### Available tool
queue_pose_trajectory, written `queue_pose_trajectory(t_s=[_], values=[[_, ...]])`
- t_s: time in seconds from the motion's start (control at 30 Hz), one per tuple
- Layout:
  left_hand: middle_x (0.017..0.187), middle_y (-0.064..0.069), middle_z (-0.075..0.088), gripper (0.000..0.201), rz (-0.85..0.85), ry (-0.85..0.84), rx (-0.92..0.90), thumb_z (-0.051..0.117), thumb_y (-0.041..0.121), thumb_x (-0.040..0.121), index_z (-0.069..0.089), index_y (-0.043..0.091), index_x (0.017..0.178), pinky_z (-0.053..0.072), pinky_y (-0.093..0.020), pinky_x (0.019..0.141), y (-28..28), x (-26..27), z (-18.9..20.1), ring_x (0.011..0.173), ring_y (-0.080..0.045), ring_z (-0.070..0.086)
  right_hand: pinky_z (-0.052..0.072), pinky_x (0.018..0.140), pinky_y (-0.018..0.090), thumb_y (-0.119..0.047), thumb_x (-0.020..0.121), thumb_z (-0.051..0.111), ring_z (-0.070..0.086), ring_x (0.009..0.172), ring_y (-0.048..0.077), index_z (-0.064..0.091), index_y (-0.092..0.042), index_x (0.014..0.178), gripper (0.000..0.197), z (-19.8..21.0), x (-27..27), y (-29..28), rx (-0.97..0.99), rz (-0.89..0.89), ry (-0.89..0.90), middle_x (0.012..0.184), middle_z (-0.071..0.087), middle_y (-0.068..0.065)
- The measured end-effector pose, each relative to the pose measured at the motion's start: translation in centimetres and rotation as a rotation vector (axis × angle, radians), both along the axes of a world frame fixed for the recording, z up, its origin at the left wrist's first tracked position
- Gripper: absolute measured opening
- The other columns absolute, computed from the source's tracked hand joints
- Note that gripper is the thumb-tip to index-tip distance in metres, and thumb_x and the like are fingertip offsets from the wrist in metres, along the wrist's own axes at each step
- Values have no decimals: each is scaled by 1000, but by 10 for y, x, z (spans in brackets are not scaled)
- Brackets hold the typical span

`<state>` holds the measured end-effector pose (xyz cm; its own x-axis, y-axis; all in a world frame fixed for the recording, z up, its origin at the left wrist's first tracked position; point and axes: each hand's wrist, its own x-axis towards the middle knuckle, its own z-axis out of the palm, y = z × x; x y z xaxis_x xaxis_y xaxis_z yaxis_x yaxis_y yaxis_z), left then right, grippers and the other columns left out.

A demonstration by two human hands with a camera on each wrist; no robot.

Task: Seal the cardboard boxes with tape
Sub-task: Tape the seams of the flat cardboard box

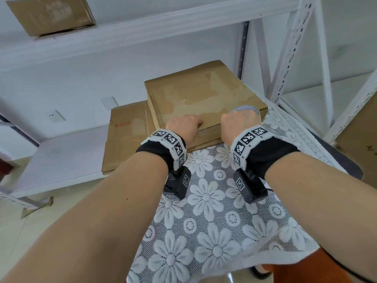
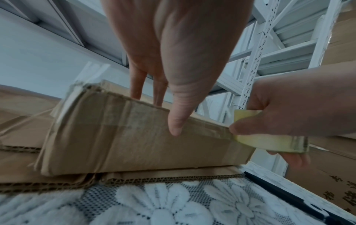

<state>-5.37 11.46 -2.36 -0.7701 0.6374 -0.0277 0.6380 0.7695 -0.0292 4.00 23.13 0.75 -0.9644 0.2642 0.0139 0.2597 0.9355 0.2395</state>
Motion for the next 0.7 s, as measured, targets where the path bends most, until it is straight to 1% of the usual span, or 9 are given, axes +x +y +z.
queue_pose_trajectory(t_s=[0.07, 0.13, 0.23, 0.3, 0.37, 0.43, 0.53, 0.6, 0.7], values=[[108, 1, 64, 22, 18, 17, -27, 62, 32, 93, 61, 21, 113, 48, -33, 74, 3, 1, 3, 99, -23, 62, 35, 54, 26, -2, 89, 41, 41, 54, 15, 40, -12, 58, 32, 0, 0, -1, -2, 8, 13, 56, 39, -1], [102, 1, 64, 30, 33, 19, -44, 63, 45, 91, 62, 18, 106, 42, -31, 68, 7, 3, 6, 93, -21, 62, 39, 58, 28, -2, 88, 42, 44, 55, 16, 40, -12, 57, 33, 0, 1, -3, 18, 2, 17, 56, 39, -1], [93, 0, 62, 38, 56, 34, -28, 61, 53, 89, 60, 15, 92, 44, -31, 65, 15, 5, 7, 85, -20, 61, 34, 54, 27, -2, 88, 42, 37, 49, 13, 42, -11, 56, 33, -1, 0, -3, 37, -7, 13, 54, 39, -2], [95, -2, 63, 44, 68, 51, -28, 60, 56, 89, 61, 13, 96, 49, -32, 69, 19, 5, 7, 86, -21, 61, 27, 49, 25, -2, 88, 42, 34, 48, 12, 41, -11, 56, 34, -2, -1, -4, 36, -5, 16, 54, 38, -2], [101, -3, 63, 46, 71, 75, -22, 59, 56, 89, 60, 12, 104, 51, -33, 72, 22, 5, 7, 89, -22, 61, 23, 46, 25, -2, 89, 42, 33, 47, 12, 39, -11, 56, 34, -4, -2, -3, 31, 3, 27, 54, 37, -1], [106, -3, 61, 47, 66, 104, -25, 59, 55, 90, 58, 13, 112, 52, -33, 74, 23, 7, 7, 92, -22, 61, 25, 47, 25, -2, 89, 43, 33, 47, 12, 38, -12, 56, 35, -5, -4, -2, 28, 2, 44, 54, 37, -2], [106, -2, 54, 41, 19, 104, -52, 57, 50, 93, 55, 22, 122, 46, -33, 68, 24, 9, 7, 88, -22, 57, 29, 49, 24, -3, 89, 43, 39, 51, 14, 37, -13, 56, 35, -10, -7, 0, 7, 7, 61, 54, 37, -2], [104, -4, 48, 33, 4, 118, -83, 54, 46, 96, 57, 24, 120, 43, -34, 67, 25, 10, 8, 86, -24, 53, 30, 49, 23, -3, 89, 42, 44, 56, 16, 37, -14, 56, 35, -13, -8, 1, -13, 10, 73, 54, 37, -2], [120, -7, 50, 26, 13, 103, -35, 56, 39, 96, 61, 20, 113, 45, -36, 72, 25, 10, 5, 107, -28, 52, 30, 50, 25, -5, 89, 44, 39, 50, 14, 38, -14, 56, 35, -17, -9, 4, -39, 2, 81, 54, 37, -2]])
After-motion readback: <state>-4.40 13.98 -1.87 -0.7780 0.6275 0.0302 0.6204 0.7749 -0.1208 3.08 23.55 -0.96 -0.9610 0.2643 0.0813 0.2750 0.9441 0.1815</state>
